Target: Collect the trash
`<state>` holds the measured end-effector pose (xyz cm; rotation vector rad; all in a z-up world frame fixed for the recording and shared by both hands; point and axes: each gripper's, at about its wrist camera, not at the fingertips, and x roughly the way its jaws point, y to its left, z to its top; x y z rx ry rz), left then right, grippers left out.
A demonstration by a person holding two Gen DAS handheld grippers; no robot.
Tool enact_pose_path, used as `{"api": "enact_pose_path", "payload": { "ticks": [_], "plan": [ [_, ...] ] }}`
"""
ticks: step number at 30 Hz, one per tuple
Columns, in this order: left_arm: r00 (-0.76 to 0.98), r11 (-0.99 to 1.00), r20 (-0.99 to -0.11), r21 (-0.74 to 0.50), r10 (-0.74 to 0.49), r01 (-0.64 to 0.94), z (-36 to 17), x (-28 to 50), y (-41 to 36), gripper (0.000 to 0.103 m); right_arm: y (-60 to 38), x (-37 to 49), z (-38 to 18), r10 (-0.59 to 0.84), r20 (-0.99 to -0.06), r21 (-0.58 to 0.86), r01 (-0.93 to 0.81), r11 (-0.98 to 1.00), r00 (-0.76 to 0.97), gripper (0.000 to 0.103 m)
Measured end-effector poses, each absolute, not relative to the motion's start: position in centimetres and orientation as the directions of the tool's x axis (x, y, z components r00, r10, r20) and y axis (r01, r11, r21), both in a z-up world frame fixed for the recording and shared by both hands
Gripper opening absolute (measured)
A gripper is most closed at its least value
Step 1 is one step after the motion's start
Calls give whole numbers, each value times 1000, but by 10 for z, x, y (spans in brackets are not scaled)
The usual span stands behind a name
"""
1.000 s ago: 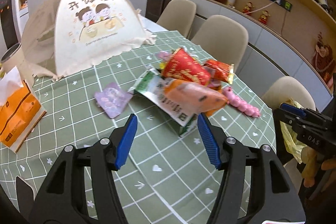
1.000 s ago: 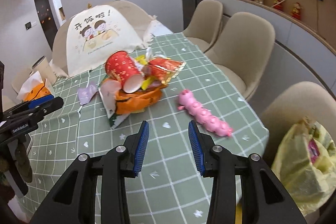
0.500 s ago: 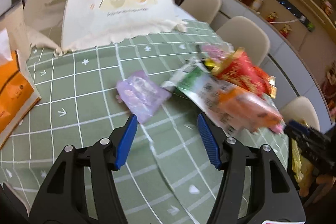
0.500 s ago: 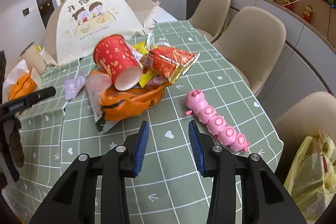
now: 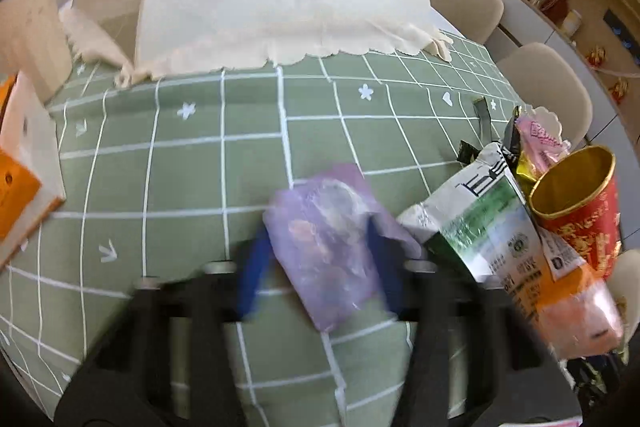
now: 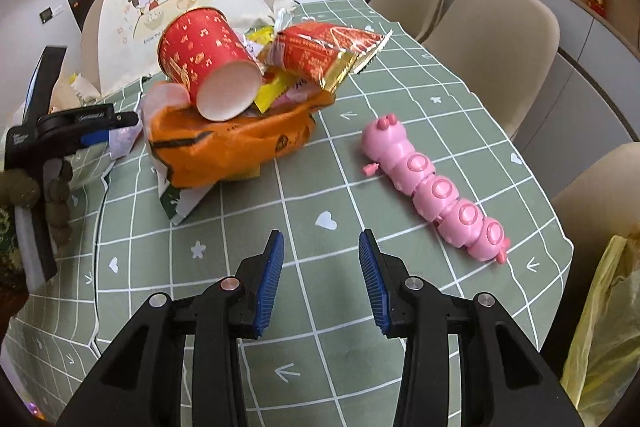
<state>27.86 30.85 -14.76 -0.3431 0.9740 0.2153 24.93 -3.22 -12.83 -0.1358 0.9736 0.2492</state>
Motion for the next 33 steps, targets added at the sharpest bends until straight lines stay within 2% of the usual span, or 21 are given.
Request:
{"api": "enact_pose_path", "payload": {
  "ticks": [1, 6, 10, 17, 23, 30, 31, 33],
  "plan": [
    [538, 928, -842, -179, 26, -325, -149, 281, 308, 8, -33, 249, -128, 146, -830, -7, -271, 962, 539, 37],
    [529, 927, -849, -205, -8, -314, -144, 266, 309, 6, -33, 246, -125, 155, -820, -7, -281, 960, 551, 37],
    [510, 944, -857, -223, -72, -242, -133, 237, 302, 5, -25, 244, -119, 174, -808, -12, -310, 951, 563, 37],
    [465, 952, -869, -265, -168, -151, -126, 202, 288, 4, 8, 238, -70, 324, -702, 17, -440, 898, 634, 37],
    [458, 955, -872, -263, -174, -138, -129, 188, 283, 4, 57, 265, -76, 344, -747, -34, -549, 835, 569, 37],
    [454, 948, -869, -288, -197, -139, -132, 184, 284, 4, 72, 269, -119, 341, -840, 44, -573, 818, 422, 37],
    [453, 948, -869, -289, -199, -137, -132, 183, 284, 4, 71, 262, -122, 342, -845, 49, -578, 815, 410, 30],
    [454, 948, -868, -291, -204, -130, -132, 182, 282, 4, 66, 248, -124, 338, -853, 56, -575, 816, 397, 22]
  ]
}}
